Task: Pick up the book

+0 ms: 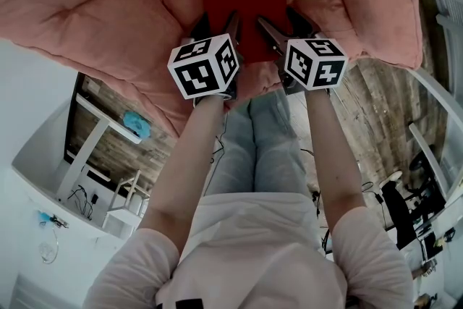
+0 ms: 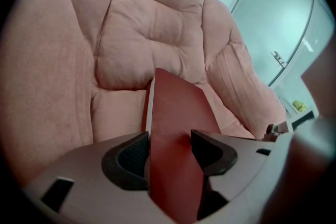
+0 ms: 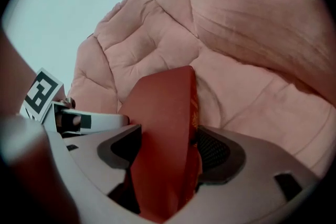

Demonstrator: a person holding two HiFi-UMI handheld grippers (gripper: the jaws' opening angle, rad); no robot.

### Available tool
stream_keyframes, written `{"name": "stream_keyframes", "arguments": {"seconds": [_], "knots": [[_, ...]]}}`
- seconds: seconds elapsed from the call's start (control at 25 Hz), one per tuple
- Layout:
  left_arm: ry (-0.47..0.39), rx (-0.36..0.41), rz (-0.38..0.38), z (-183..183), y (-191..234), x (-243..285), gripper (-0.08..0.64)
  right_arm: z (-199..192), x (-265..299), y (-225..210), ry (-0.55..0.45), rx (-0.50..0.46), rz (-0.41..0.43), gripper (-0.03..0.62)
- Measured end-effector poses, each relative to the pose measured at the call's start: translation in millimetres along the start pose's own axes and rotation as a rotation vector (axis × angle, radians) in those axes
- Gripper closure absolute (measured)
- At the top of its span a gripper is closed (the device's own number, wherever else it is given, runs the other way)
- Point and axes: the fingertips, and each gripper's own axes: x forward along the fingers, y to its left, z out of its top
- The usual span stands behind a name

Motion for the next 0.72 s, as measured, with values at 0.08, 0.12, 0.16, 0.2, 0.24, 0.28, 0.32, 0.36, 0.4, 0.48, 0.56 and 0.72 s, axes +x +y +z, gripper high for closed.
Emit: {"name": "stream_keyframes", "arguments": {"seconds": [0.08, 0.12, 0.16, 0.2, 0.24, 0.28, 0.32, 0.36, 0.4, 0.48, 0.56, 0.72], "knots": [[0.003, 0.005, 0.002, -1.3, -0.9, 1.4, 0.316, -1.0, 1.5, -3.2, -0.004, 0.029, 0.010, 0.262], [0.005, 0.008, 0.003, -1.8, -0.8, 2.3, 0.316, -1.7, 2.7, -4.1, -0.002, 0.035, 0.014, 0.261], [0.007, 0.010, 0.003, -2.1, -0.2, 3.2, 0.316, -2.3, 4.4, -4.5, 0.002, 0.040, 0.020, 0.258], [0.008, 0.011, 0.005, -2.1, 0.6, 3.9, 0.316, -2.9, 6.3, -4.6, 0.006, 0.048, 0.027, 0.256], [0.008, 0.012, 0.006, -2.1, 1.4, 4.3, 0.316, -3.4, 7.8, -4.5, 0.010, 0.057, 0.034, 0.253], [0.008, 0.013, 0.008, -2.2, 2.0, 4.3, 0.316, -4.0, 8.7, -4.2, 0.013, 0.066, 0.041, 0.250], [0.008, 0.014, 0.009, -2.5, 2.8, 4.0, 0.316, -4.8, 9.3, -3.6, 0.016, 0.072, 0.045, 0.250], [0.008, 0.014, 0.010, -2.7, 3.6, 3.7, 0.316, -5.4, 10.0, -2.8, 0.019, 0.075, 0.049, 0.249], [0.007, 0.014, 0.010, -3.0, 4.5, 3.8, 0.314, -5.9, 11.0, -2.1, 0.024, 0.076, 0.053, 0.249], [0.001, 0.015, 0.004, -3.3, 5.8, 5.1, 0.314, -6.1, 13.0, -1.7, 0.034, 0.071, 0.054, 0.249], [-0.011, 0.017, -0.007, -3.0, 6.6, 5.0, 0.316, -5.9, 13.3, -0.5, 0.039, 0.061, 0.045, 0.250], [-0.031, 0.020, -0.016, -0.1, 5.0, 1.5, 0.318, -2.7, 9.0, 3.6, 0.018, 0.051, 0.015, 0.250]]}}
